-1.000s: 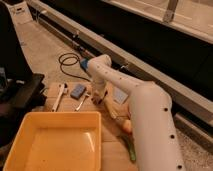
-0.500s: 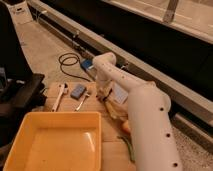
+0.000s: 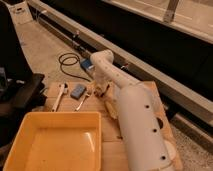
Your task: Wipe table surface with eraser
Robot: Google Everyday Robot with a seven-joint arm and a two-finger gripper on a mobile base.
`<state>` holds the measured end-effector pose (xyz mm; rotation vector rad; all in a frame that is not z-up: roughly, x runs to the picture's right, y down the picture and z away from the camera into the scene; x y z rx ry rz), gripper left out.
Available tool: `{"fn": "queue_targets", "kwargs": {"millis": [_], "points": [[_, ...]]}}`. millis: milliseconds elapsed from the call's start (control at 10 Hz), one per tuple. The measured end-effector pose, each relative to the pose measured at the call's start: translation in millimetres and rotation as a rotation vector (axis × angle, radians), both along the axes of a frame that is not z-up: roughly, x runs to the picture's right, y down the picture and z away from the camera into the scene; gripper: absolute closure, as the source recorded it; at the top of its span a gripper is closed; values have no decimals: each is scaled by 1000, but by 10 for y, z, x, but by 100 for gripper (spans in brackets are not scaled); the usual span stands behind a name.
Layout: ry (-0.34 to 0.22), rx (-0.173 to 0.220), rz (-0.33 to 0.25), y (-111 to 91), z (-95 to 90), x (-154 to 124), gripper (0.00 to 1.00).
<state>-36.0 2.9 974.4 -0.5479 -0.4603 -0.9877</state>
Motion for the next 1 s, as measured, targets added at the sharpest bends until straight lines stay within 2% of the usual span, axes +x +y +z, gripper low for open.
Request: {"fn": "queue_targets", "kwargs": {"millis": [300,500,700,1000], "points": [[-38,-2,-9,194,-184,-237,98],[-22,-9,4,317,-293,-126,98],[25,-17,30,385,-342,101,98],[85,-7,68,295,-280,395,98]]}}
